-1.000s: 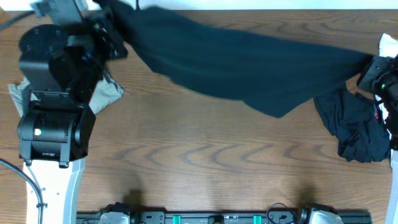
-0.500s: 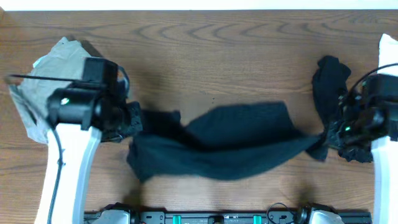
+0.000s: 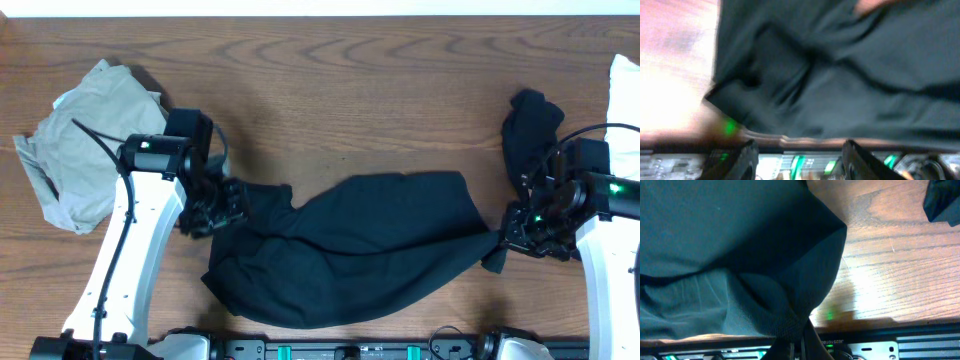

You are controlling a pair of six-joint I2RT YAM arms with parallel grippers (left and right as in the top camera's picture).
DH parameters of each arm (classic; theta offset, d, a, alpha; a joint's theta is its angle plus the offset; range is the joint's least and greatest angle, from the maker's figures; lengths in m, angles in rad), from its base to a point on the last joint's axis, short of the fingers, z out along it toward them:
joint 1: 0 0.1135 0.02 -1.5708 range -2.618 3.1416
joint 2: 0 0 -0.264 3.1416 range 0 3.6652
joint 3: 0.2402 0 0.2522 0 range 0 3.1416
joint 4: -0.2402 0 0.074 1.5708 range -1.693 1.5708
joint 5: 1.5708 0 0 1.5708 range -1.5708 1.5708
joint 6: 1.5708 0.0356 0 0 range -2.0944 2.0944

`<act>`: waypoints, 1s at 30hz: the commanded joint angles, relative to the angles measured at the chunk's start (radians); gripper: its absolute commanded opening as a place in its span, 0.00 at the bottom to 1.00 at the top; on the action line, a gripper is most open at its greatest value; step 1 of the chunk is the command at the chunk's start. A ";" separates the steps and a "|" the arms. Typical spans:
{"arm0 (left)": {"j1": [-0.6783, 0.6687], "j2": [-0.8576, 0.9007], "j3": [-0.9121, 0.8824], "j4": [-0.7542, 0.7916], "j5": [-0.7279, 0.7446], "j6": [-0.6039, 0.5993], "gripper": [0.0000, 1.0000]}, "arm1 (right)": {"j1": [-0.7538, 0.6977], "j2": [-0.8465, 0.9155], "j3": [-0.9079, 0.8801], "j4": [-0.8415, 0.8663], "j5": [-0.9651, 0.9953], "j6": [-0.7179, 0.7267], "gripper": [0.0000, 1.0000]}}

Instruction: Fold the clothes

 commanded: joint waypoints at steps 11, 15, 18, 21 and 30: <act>-0.145 0.152 0.009 0.170 -0.028 0.097 0.54 | -0.008 -0.006 0.003 0.017 -0.014 0.015 0.01; -0.192 0.250 0.009 0.153 -0.029 0.097 0.53 | -0.008 -0.006 0.003 0.017 -0.014 0.015 0.01; -0.210 0.312 0.009 0.132 -0.035 0.097 0.53 | -0.008 -0.006 0.003 0.017 -0.014 0.015 0.01; -0.212 0.368 0.002 0.105 -0.039 0.097 0.53 | -0.008 -0.006 0.003 0.017 -0.014 0.015 0.01; -0.212 0.443 -0.036 0.099 -0.038 0.097 0.39 | -0.008 -0.006 0.003 0.019 -0.014 0.015 0.01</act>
